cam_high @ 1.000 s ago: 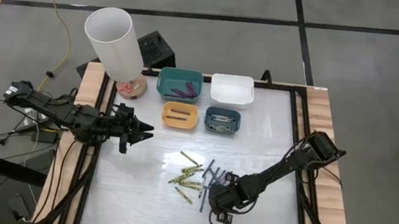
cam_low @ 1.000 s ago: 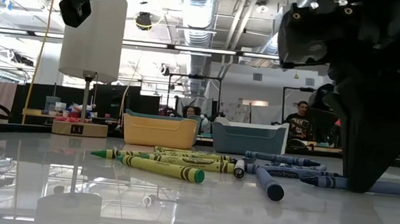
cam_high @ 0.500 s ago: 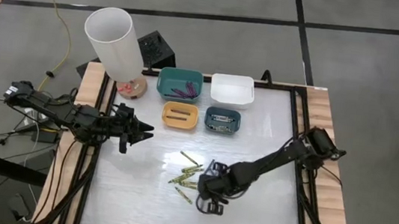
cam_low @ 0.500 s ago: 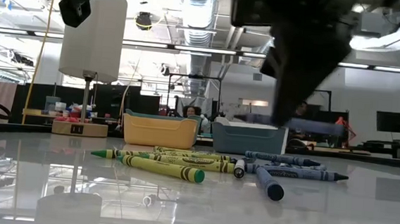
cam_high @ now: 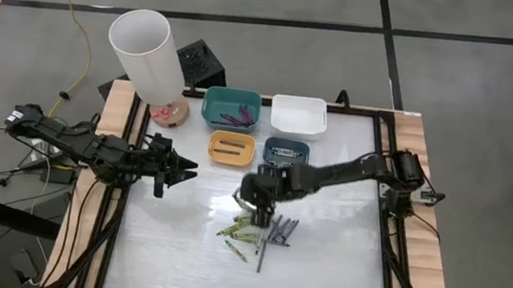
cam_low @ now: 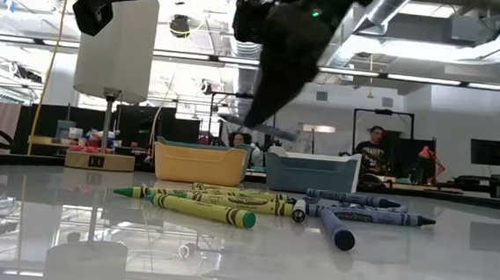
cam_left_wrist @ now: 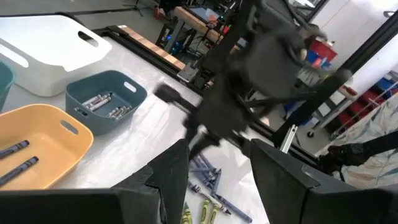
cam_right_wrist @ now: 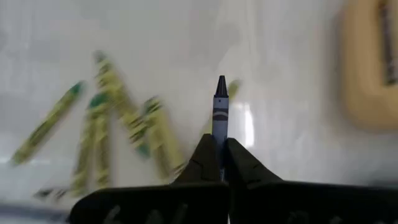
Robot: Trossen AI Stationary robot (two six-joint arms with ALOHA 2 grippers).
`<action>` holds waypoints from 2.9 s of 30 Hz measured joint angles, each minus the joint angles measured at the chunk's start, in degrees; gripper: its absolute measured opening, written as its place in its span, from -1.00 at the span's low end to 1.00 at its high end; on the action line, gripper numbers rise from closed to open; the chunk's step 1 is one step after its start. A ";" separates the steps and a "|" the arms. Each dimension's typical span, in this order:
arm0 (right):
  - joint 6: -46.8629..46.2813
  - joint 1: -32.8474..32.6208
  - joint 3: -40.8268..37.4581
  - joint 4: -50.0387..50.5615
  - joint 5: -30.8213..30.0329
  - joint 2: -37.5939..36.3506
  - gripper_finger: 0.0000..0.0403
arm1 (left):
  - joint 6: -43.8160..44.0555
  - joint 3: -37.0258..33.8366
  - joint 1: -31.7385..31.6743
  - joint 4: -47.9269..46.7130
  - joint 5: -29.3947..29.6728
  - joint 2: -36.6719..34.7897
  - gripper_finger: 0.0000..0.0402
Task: Sort crayons
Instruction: Put the blue crayon into the yellow bin
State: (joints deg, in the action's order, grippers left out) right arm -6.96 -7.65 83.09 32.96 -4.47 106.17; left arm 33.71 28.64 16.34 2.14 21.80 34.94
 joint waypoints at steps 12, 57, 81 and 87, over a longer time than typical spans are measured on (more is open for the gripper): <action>9.35 12.43 0.00 -16.54 0.02 0.00 -1.00 | -0.08 0.00 0.02 -0.21 2.70 -0.01 -0.20; 15.40 21.25 1.92 -28.44 7.61 11.41 -0.86 | 0.42 0.00 0.02 -2.05 8.88 -0.03 -0.20; 8.45 17.85 14.43 -0.09 7.42 1.85 -0.60 | 0.66 0.00 0.02 -3.15 8.04 -0.01 -0.20; 1.88 12.74 17.34 13.62 10.12 0.90 -0.60 | 0.46 -0.01 0.02 -2.77 6.85 -0.01 -0.20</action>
State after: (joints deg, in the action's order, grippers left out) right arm -5.08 5.09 100.43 46.59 5.65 107.07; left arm 34.17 28.63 16.36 -0.63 28.65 34.94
